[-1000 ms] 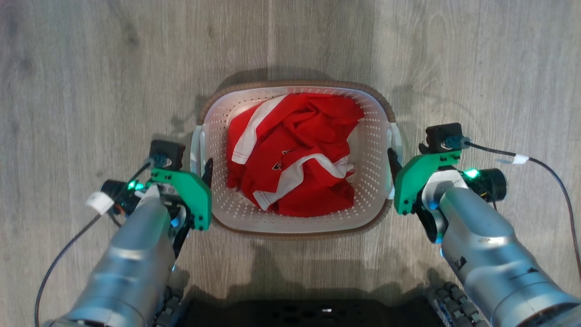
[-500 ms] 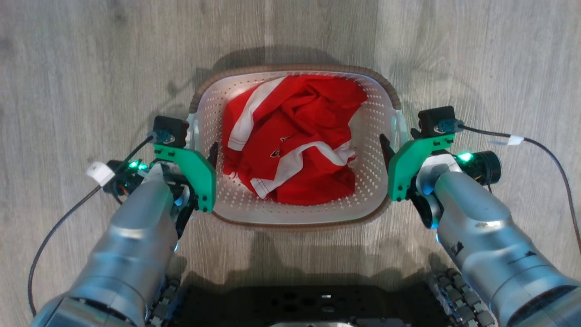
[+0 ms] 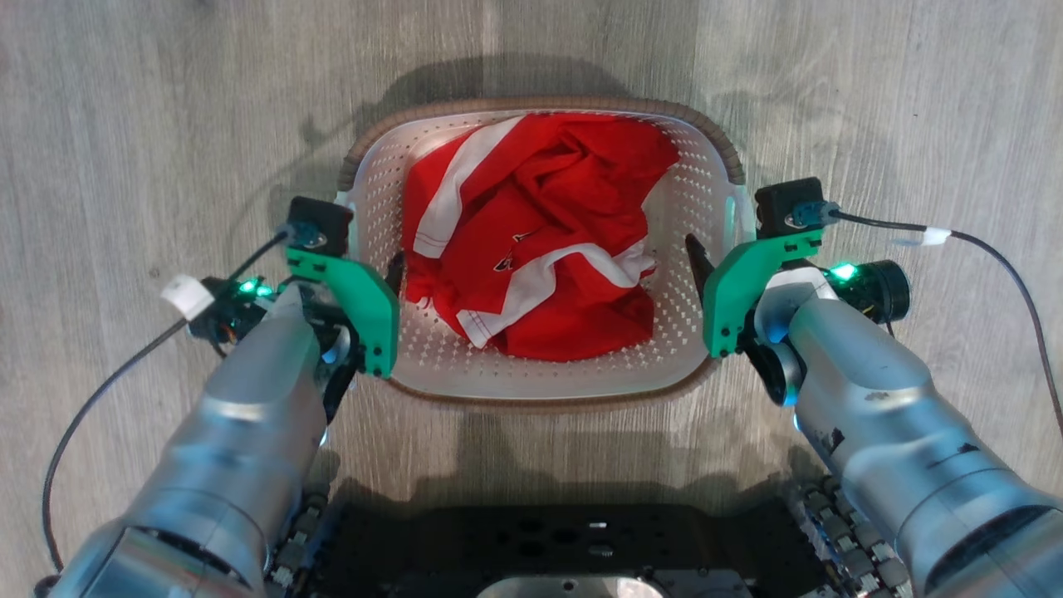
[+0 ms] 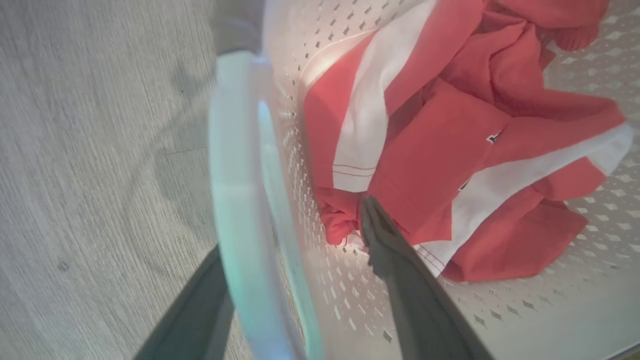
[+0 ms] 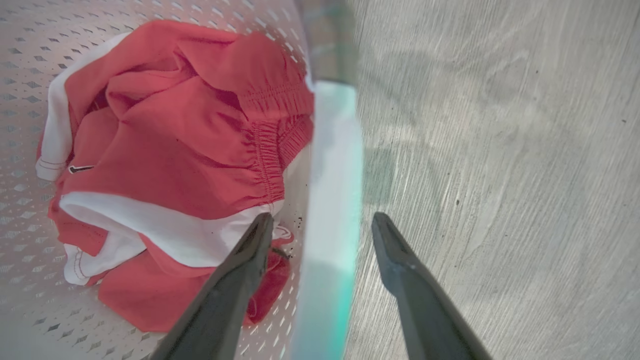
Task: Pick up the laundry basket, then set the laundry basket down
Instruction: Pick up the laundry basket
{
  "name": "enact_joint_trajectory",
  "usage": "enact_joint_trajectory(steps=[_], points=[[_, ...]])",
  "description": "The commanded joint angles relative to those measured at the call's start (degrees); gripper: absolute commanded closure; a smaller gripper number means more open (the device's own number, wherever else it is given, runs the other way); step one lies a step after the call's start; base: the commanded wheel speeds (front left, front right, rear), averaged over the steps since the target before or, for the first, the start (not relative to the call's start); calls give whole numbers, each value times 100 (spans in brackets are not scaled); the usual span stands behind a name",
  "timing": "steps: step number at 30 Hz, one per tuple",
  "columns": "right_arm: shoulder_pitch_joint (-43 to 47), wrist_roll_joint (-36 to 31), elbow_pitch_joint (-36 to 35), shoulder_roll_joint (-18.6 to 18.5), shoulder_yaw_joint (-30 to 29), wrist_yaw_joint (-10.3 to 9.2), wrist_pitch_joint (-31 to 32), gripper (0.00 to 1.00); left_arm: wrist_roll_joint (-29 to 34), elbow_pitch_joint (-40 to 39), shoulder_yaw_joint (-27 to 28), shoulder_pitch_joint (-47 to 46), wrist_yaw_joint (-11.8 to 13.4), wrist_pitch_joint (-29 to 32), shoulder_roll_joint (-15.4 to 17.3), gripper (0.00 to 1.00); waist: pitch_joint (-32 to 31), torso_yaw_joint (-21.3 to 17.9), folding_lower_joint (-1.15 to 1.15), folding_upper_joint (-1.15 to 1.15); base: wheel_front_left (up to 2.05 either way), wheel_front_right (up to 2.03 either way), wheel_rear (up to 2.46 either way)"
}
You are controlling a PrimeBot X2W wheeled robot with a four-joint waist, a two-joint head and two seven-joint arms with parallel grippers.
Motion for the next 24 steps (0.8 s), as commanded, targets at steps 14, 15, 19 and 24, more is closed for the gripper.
enact_joint_trajectory(steps=[14, 15, 19, 24], points=[[146, 431, 96, 93, 411, 40, -102, 0, -373, 51, -272, -4, -35, -23, 196, 0, 87, -1, 0, 0, 0, 0, 0], [135, 453, 108, 93, 428, 40, -113, 0, -395, 53, -304, -4, -35, -23, 197, 0, 95, 4, 0, 0, 0, 0, 0], [106, 533, 170, 93, 498, 40, -149, 0, -515, 60, -379, -19, -35, -39, 197, 0, 108, 35, 0, 0, 0, 0, 0], [53, 599, 243, 93, 581, 40, -198, 0, -630, 77, -463, -48, -35, -70, 191, 0, 130, 73, 0, 0, 0, 0, 0]])
